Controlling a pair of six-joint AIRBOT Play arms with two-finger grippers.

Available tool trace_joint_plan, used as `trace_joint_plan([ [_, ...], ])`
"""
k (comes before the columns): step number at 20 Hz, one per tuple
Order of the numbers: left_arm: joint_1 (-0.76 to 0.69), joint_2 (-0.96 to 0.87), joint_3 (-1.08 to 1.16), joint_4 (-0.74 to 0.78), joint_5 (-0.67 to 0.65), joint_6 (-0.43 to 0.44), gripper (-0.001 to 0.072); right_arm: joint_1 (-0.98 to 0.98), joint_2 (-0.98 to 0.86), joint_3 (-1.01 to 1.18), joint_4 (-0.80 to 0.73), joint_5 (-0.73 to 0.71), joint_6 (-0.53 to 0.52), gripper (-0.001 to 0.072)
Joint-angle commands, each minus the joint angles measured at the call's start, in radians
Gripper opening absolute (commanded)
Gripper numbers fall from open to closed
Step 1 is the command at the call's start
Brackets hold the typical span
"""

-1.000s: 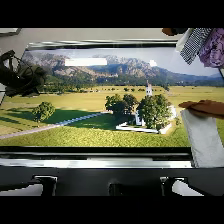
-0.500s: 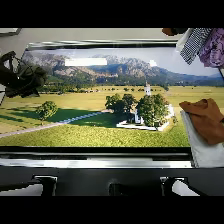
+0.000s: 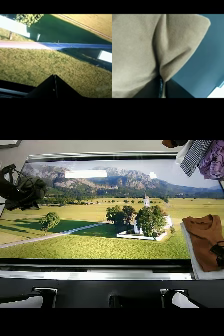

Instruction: Fold the clothes and pants, and hang the long-sleeved shirts on hangers.

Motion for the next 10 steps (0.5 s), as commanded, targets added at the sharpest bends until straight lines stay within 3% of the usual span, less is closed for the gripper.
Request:
trace_joint_plan([
  [1,-0.001,0.000,0.000,0.000,-0.001,-0.001,0.0017,-0.001,0.001,-0.020,-0.045,-0.009,-0.005,0.0027],
  [6,-0.001,0.000,0.000,0.000,-0.001,0.000,0.0017,-0.001,0.001,-0.020,-0.079,0.005,-0.003,0.0043],
  [7,-0.001,0.000,0.000,0.000,-0.001,0.000,0.0019,-0.001,0.001,-0.020,-0.080,0.008,-0.004,0.0156],
  [9,-0.001,0.000,0.000,0.001,0.000,0.000,0.0062,-0.001,0.001,-0.019,-0.087,0.021,-0.014,0.0543],
  [10,-0.001,-0.001,0.000,0.001,0.000,0.000,0.0066,-0.001,0.001,-0.017,-0.087,0.023,-0.038,0.0541],
])
